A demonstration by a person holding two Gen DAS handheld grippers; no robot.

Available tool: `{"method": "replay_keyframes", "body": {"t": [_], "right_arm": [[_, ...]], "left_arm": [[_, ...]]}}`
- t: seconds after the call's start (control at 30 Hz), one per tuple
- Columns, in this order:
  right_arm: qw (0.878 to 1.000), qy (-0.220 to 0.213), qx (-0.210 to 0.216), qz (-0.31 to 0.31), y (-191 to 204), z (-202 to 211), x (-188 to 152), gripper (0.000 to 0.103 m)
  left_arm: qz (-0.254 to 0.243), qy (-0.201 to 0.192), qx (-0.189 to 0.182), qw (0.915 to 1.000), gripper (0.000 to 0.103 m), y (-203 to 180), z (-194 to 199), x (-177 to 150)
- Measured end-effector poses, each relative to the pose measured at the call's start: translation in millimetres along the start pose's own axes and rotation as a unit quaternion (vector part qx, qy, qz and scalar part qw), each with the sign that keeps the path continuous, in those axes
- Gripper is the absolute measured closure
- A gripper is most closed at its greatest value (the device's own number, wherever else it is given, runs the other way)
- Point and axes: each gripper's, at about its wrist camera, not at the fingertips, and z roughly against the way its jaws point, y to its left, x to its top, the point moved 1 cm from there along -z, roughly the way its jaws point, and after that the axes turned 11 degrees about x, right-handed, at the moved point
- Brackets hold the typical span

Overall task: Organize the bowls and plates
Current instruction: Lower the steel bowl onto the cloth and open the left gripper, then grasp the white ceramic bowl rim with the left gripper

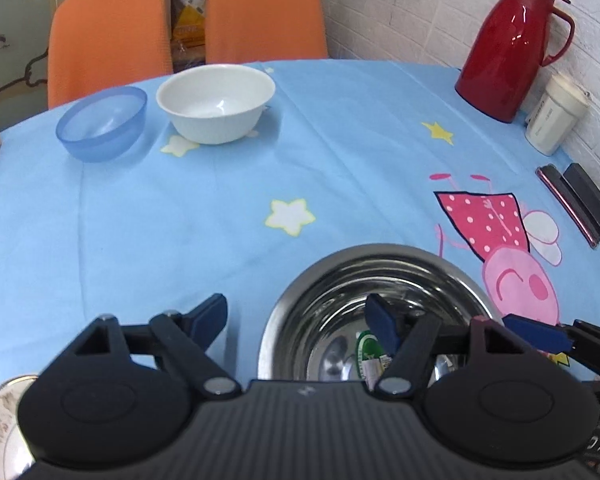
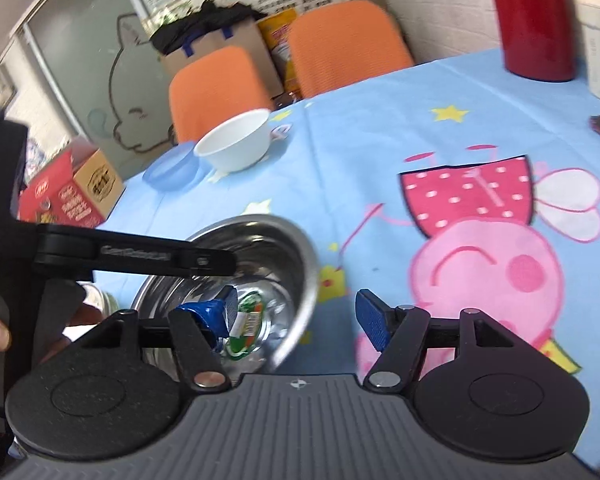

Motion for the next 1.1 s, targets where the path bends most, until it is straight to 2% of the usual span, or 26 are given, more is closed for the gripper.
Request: {"method": "replay_keyframes", "body": {"t": [0.17, 0.43, 0.67, 0.77, 0.83, 0.97, 1.1], "right_arm": [[1.0, -0.015, -0.013, -0.016, -12.2, 17.4, -4.7, 0.05], [0.999, -0.019, -0.015, -0.036, -24.4, 14.3, 2.9, 0.048], [0.999, -0.019, -0.016, 0.022, -15.7, -3.8, 45.5, 0.047], [0.998, -0.005, -0.01, 0.054, -11.0, -19.8, 69.6, 0.047], [0.998, 0.005, 0.001, 0.07, -7.6, -31.3, 85.5, 0.047], [0.995, 0.024, 0.019, 0.099, 0.9, -54.4, 110.0, 0.047], [0.991, 0.039, 0.037, 0.124, 10.1, -76.4, 120.7, 0.046]], "left_arm": [[0.004, -0.021, 0.012, 0.9997, 0.03, 6.5, 20.5, -0.8], [-0.004, -0.019, 0.02, 0.9996, 0.03, 15.7, 25.6, -1.1], [0.004, -0.007, 0.027, 0.9996, 0.029, 35.4, 6.2, 12.3], [0.013, -0.003, 0.022, 0.9997, 0.029, 46.0, -3.6, 20.6], [0.017, 0.004, 0.035, 0.9992, 0.029, 52.4, -9.4, 26.5], [0.041, 0.003, 0.019, 0.999, 0.029, 67.2, -10.1, 35.0], [0.042, -0.004, 0.038, 0.9984, 0.029, 73.0, -11.2, 40.6]]}}
